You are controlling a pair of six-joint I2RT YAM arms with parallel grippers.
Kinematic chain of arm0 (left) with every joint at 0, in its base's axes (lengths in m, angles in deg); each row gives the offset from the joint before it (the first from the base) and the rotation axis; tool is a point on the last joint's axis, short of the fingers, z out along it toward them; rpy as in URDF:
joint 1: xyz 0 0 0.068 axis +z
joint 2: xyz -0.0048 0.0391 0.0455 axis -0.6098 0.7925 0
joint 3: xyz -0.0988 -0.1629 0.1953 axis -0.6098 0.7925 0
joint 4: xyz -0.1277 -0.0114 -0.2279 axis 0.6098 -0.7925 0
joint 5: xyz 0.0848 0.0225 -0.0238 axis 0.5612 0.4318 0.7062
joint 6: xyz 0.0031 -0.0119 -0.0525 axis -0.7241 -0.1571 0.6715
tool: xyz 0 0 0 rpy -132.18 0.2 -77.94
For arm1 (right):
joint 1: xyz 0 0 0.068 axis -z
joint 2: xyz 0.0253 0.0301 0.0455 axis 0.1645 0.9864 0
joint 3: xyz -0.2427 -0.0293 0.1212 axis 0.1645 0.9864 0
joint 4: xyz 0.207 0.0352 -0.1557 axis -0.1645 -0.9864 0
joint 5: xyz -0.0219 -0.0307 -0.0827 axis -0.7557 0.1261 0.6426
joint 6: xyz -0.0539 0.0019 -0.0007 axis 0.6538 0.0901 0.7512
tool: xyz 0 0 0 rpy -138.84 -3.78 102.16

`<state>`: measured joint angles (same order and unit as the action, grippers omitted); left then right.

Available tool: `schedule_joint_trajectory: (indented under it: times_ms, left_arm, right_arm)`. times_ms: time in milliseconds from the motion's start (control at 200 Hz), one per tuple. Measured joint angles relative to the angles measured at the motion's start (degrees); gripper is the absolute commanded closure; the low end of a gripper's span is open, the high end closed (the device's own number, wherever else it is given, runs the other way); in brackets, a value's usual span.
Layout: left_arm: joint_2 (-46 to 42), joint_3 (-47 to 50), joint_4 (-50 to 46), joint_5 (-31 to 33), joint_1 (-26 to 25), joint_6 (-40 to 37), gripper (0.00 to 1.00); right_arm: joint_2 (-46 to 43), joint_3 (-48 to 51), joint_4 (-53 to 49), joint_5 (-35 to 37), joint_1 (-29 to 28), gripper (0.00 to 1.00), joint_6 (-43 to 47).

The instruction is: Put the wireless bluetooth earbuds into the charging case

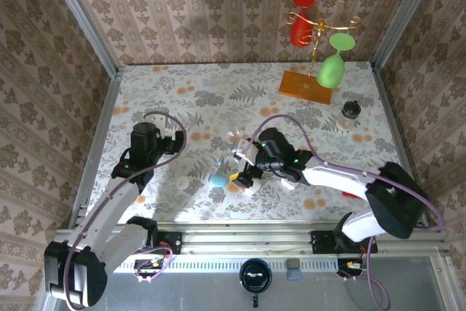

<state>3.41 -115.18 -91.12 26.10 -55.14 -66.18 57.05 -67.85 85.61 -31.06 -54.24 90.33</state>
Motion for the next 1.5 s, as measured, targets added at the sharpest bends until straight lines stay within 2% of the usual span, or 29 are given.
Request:
schedule_joint_trajectory:
  times_ms: [310, 405, 545, 720, 1000, 1080, 1220, 1380, 1500]
  left_arm:
    - [-1.0, 0.4, -4.3, 0.1, 0.0, 1.1, 0.0]
    - [-1.0, 0.5, -4.3, 0.1, 0.0, 1.1, 0.0]
    - [-1.0, 0.5, -4.3, 0.2, 0.0, 1.3, 0.0]
    - [-1.0, 0.5, -4.6, 0.1, 0.0, 1.5, 0.0]
    - [-1.2, 0.7, -6.1, -0.1, 0.0, 1.5, 0.0]
    - [-1.2, 0.7, -6.5, -0.1, 0.0, 1.5, 0.0]
    - [-1.2, 0.7, -6.7, -0.3, 0.0, 1.5, 0.0]
    - [-1.4, 0.7, -6.7, -0.3, 0.0, 1.5, 0.0]
    - [-1.4, 0.7, -6.8, -0.3, 0.0, 1.5, 0.0]
  right_arm:
    - [14.1, -3.9, 1.6, -2.2, -3.3, 0.04, 4.5]
    - [17.2, -5.9, 1.5, -2.2, -3.8, 0.09, 5.9]
    - [20.3, -7.9, 1.7, -2.2, -4.8, 0.2, 7.5]
    - [22.5, -9.4, 1.7, -2.2, -5.4, 0.35, 8.3]
    - [22.8, -9.7, 0.3, -1.6, -5.4, 0.34, 9.6]
    - [22.8, -10.0, -0.1, -1.5, -5.4, 0.38, 9.9]
    - [22.8, -10.1, -0.5, -1.5, -5.4, 0.52, 10.8]
    - [22.9, -10.5, -1.6, -1.5, -5.4, 0.54, 10.8]
    - [22.9, -11.1, -2.6, -1.2, -5.4, 0.6, 11.0]
